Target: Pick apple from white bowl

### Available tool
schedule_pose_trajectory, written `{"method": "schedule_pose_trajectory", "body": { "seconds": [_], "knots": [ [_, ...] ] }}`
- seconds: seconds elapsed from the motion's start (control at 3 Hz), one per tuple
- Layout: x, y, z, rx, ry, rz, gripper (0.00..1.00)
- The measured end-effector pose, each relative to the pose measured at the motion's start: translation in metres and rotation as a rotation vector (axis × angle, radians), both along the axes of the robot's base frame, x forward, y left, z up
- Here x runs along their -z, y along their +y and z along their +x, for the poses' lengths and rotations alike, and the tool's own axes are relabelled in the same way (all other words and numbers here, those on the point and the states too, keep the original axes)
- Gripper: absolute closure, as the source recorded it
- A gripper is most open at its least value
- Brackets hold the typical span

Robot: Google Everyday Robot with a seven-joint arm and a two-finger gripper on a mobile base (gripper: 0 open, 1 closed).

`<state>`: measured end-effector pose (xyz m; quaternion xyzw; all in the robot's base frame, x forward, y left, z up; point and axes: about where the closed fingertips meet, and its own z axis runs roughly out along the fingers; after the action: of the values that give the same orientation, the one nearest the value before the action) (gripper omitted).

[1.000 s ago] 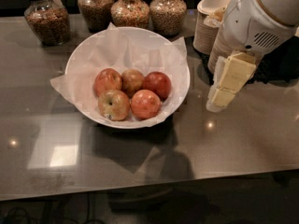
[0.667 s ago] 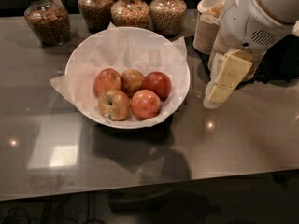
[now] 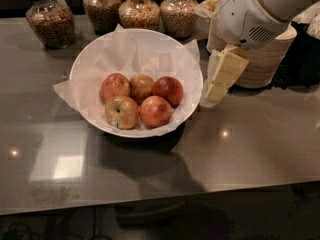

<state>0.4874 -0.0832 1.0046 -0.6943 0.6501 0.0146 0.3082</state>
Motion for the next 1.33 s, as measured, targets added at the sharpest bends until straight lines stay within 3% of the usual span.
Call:
{"method": "schedule_pose_trajectory", "body": {
  "seconds": [0.33,1.33],
  "knots": [
    [0.008,0.004,0.008,0.010,-0.002,0.061,0.00],
    [0.028,0.043,0.047,-0.061,0.027,0.183,0.00]
  ]
}}
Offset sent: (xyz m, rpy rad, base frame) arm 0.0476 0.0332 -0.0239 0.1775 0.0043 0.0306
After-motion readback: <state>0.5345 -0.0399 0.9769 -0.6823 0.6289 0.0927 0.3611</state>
